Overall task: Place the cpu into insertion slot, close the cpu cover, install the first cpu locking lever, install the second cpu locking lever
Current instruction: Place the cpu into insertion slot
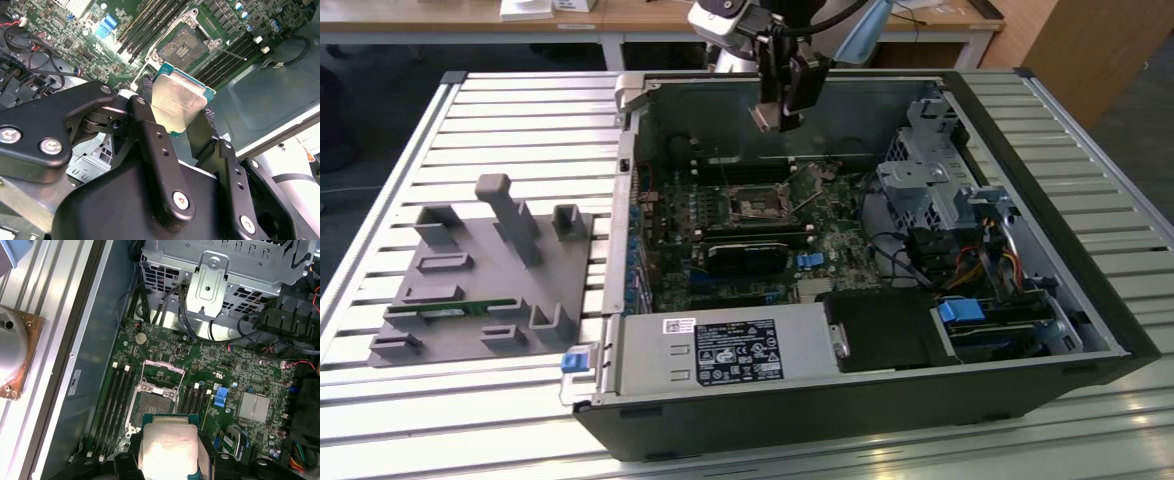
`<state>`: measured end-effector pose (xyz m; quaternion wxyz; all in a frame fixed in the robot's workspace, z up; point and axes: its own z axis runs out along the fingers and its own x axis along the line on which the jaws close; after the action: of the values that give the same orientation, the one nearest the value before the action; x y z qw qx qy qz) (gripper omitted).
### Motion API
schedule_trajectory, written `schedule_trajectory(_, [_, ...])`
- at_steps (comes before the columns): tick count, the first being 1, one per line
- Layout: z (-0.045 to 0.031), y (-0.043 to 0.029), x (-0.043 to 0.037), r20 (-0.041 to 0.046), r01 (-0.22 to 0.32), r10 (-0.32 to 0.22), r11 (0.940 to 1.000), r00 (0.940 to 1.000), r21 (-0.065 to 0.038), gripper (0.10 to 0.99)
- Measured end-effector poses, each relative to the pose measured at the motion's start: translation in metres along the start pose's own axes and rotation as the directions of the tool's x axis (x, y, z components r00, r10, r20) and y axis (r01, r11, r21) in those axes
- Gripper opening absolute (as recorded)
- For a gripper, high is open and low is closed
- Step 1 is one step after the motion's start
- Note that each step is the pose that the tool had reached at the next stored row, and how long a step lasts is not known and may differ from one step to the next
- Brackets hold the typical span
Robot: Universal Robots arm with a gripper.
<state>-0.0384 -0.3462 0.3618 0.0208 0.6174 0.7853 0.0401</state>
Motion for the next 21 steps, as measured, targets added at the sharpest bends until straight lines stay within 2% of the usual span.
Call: schedule_trajectory(21, [0.0049,-0.0004,-0.0001,0.0001,-0.001,0.001,1.0,1.0,0.0,0.525])
